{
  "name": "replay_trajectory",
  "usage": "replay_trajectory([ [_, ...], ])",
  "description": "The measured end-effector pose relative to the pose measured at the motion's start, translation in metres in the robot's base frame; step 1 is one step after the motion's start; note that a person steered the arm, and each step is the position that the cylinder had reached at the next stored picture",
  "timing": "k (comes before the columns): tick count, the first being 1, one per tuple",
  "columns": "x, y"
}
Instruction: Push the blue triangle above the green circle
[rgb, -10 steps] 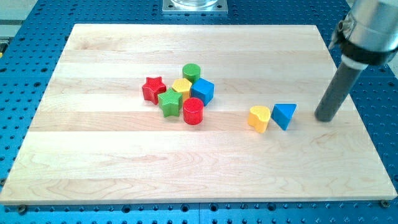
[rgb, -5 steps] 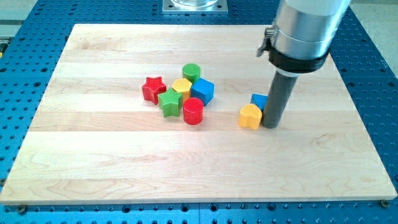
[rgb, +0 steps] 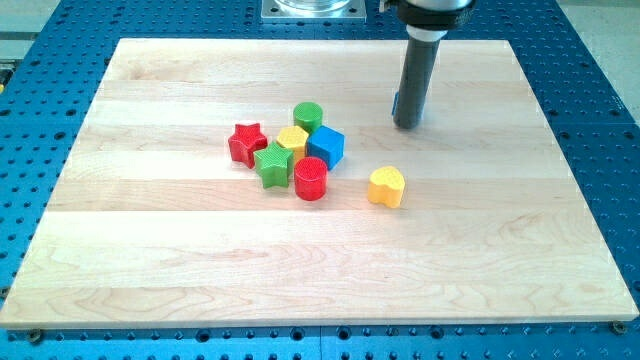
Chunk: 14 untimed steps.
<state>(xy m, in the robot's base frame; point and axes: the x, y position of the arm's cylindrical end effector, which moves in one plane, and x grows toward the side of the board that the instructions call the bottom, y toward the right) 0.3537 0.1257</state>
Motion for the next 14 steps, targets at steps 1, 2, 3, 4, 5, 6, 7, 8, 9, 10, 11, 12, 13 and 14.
replay_trajectory([
  [1,-0.003,0.026],
  [2,-0.031,0.056],
  [3,-0.047,0.037],
  [4,-0.043,0.001],
  [5,-0.035,-0.006],
  [6,-0.035,0.022],
  [7,-0.026,0.029],
  [8,-0.013,-0.006],
  [9,0.014,-0.047],
  [10,0.031,-0.077],
  [11,0.033,-0.089],
  [12,0.033,-0.085],
  [13,0.027,-0.055],
  [14,0.012,-0.06],
])
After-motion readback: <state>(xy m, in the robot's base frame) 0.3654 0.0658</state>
